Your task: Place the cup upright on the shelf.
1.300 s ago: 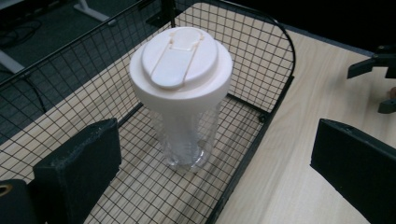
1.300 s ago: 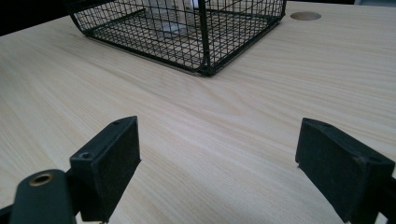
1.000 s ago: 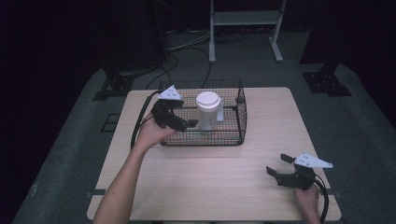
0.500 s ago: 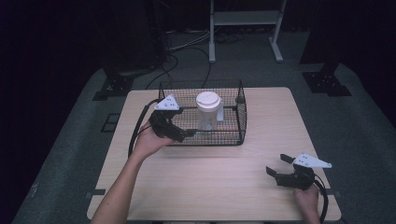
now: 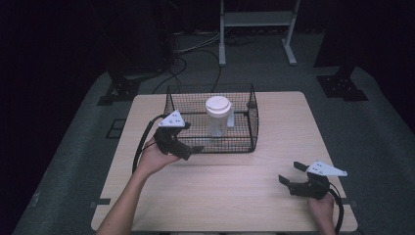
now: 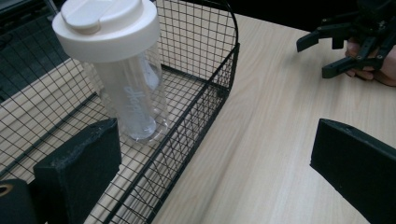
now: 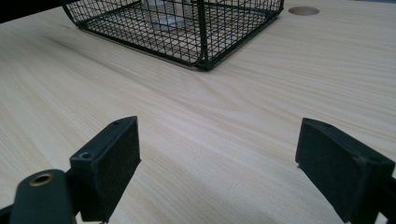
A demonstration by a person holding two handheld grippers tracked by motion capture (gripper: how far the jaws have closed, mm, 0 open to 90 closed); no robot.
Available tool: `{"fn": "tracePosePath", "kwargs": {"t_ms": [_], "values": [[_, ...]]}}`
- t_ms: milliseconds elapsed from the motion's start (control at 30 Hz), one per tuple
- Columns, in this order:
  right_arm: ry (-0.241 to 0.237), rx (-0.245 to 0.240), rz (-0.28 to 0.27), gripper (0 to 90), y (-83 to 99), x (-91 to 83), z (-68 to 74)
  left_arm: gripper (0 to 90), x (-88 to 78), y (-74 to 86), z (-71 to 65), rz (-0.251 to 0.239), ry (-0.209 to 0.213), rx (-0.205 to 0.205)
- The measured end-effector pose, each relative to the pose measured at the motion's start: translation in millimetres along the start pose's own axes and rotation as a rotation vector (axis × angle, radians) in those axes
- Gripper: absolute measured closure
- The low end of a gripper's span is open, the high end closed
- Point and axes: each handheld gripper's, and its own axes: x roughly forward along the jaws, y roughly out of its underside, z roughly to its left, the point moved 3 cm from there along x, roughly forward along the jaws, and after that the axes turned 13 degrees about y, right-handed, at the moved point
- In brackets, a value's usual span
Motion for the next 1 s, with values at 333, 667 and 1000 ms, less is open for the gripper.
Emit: {"fn": "tracePosePath", "kwargs": {"t_ms": [333, 667, 1000], "values": [[0.001, -0.001, 0.005, 12.8, 0.2, 0.5, 0.6, 0.9, -0.2, 20.0, -2.7, 0.003, 0.005, -0.014], [0.002, 0.002, 0.003, 12.8, 0.1, 0.3, -0.1, 0.9, 7.4, 41.0, -16.3, 0.015, 0.023, -0.012], [0.001, -0.002, 0.006, 12.8, 0.3, 0.6, 0.8, 1.0, 8.0, 50.3, -29.5, -0.010, 0.038, 0.002]]}}
